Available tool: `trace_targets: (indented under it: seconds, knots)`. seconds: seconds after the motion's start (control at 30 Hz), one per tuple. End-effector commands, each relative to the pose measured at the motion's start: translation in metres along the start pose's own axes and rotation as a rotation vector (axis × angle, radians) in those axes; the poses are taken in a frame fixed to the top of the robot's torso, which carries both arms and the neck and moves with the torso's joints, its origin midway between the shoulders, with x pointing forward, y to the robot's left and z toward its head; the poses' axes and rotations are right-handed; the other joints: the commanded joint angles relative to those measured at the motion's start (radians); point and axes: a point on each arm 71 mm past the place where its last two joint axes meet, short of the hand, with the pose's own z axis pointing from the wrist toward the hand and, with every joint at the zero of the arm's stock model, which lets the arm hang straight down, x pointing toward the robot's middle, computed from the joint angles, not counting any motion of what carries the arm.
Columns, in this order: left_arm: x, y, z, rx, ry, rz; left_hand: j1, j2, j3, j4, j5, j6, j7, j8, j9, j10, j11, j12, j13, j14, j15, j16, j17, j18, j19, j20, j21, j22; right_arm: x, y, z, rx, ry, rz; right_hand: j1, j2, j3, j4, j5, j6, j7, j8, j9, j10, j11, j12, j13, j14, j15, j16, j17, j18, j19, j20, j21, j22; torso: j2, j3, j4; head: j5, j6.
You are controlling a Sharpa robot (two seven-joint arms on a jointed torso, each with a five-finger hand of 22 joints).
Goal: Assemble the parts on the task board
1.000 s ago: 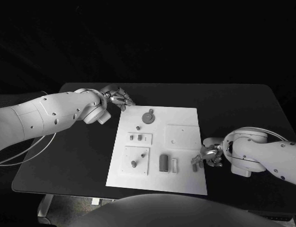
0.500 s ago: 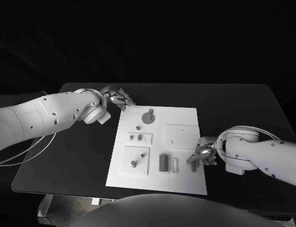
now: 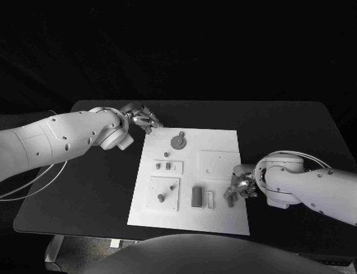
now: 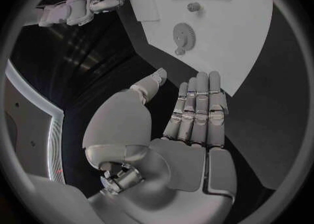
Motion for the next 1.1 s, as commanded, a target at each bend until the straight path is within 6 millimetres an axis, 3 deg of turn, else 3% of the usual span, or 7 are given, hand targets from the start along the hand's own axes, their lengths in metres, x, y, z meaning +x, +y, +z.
trace_targets:
  seconds: [0.03,0.23,0.7,0.93,1.1]
  knots:
    - [0.0011,-0.0023,0.0003,0.011,0.006,-0.004,-0.003,0.001,-0.001,0.001,-0.003,-0.002,0.0,-0.003,0.001,-0.003,0.001,0.004,-0.002,0.009,-0.001,-0.005,0.001,0.01,0.003,0.0,-0.007,0.001,0.0155,-0.0061,0.0082,0.062,0.015,-0.125,0.03,0.005,0.003,-0.03,-0.004,-0.019,0.015,-0.008,-0.002,0.005,0.002,0.007,-0.001,0.004,0.003,0.004,0.0,0.028,-0.007,-0.002,0.006,0.015,0.0,0.0001,-0.0003,0.0,0.0]
    - [0.0009,-0.0019,0.0002,0.009,0.006,-0.004,0.0,0.002,-0.002,0.0,-0.003,-0.002,0.0,-0.003,0.001,-0.003,0.0,0.004,-0.002,0.009,-0.001,-0.005,0.002,0.01,0.003,-0.001,-0.007,0.002,0.0194,-0.0045,0.0106,0.068,0.008,-0.15,0.077,0.006,0.01,-0.07,-0.005,-0.02,0.015,-0.009,-0.002,0.006,0.002,0.007,-0.001,0.002,0.004,0.003,-0.004,0.028,-0.007,-0.002,0.007,0.015,0.0,0.0003,0.0,-0.001,0.0]
    - [0.0006,-0.0016,-0.0003,0.01,0.007,-0.004,0.002,0.002,-0.002,-0.002,-0.003,-0.003,0.0,-0.003,0.001,-0.003,0.0,0.005,-0.002,0.009,-0.001,-0.005,0.003,0.01,0.003,0.0,-0.007,0.002,0.0207,-0.0033,0.0099,0.061,-0.006,-0.14,0.091,0.014,0.001,-0.07,-0.004,-0.019,0.016,-0.009,-0.002,0.006,0.003,0.006,-0.002,0.004,0.005,0.003,-0.002,0.028,-0.005,0.002,0.007,0.013,0.0,0.0,-0.0001,0.0,0.0]
    - [0.0004,-0.0014,-0.0003,0.009,0.005,-0.004,0.002,0.002,-0.003,-0.003,-0.003,-0.003,0.001,-0.003,0.001,-0.003,0.0,0.005,-0.002,0.009,-0.001,-0.006,0.004,0.01,0.003,0.0,-0.007,0.002,0.0224,-0.0042,0.0071,0.044,-0.006,-0.072,0.159,0.065,0.005,-0.076,-0.004,-0.019,0.014,-0.008,-0.001,0.008,0.001,0.007,-0.002,0.008,0.005,0.005,0.003,0.028,-0.008,0.001,0.009,0.014,0.0,0.0,-0.0001,0.001,0.0]
    - [-0.0002,-0.0009,-0.0004,0.008,0.004,-0.004,0.003,0.003,-0.003,-0.003,-0.003,-0.003,0.001,-0.003,0.001,-0.003,0.0,0.005,-0.002,0.009,-0.001,-0.006,0.004,0.01,0.003,0.0,-0.007,0.003,0.0251,-0.0112,0.0017,0.036,-0.004,0.014,0.169,0.079,-0.002,-0.076,-0.004,-0.017,0.013,-0.006,0.0,0.01,0.0,0.008,-0.002,0.013,0.005,0.006,0.009,0.028,-0.008,0.002,0.011,0.015,0.0,0.0,-0.0001,0.001,0.0]
